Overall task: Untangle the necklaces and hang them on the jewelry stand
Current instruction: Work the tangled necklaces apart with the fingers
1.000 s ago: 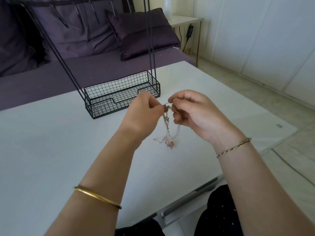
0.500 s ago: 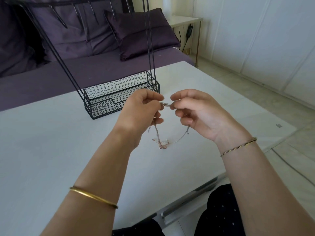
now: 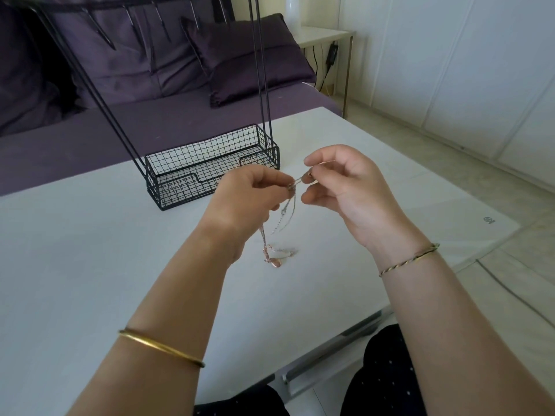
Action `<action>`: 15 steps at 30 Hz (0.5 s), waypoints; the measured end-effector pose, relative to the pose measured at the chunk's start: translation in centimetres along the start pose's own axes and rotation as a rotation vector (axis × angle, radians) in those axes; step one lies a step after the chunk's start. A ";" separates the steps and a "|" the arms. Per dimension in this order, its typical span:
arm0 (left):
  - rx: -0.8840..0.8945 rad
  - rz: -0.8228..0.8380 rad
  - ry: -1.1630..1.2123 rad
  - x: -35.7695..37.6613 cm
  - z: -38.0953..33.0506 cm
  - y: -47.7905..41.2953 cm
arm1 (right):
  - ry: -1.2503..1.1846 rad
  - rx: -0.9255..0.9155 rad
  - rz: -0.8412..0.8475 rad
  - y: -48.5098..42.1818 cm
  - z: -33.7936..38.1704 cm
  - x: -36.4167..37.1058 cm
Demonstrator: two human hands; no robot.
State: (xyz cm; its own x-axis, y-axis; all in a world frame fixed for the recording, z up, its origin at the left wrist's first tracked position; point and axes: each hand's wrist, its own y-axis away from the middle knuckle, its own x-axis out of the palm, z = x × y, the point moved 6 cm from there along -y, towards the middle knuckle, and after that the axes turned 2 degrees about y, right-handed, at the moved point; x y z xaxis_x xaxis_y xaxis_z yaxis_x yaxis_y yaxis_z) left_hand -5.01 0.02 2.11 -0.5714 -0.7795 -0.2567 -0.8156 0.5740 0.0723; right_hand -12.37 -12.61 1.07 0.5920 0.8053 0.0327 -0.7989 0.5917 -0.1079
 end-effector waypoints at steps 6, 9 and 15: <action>0.008 0.012 0.053 -0.1 0.0 0.1 | 0.037 -0.008 -0.010 0.0 -0.4 0.4; 0.002 0.001 0.067 -0.1 0.0 0.1 | 0.049 0.008 0.002 0.0 -0.4 0.4; 0.002 -0.029 0.093 -0.2 -0.1 0.1 | 0.053 0.044 0.115 0.3 -0.2 1.4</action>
State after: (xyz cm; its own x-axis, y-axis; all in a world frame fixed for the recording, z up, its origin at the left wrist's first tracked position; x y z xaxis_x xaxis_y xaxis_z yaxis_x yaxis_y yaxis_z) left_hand -4.98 0.24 2.26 -0.5535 -0.8158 -0.1676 -0.8319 0.5513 0.0637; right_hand -11.70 -11.30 0.85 0.5005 0.8652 -0.0302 -0.8648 0.4980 -0.0643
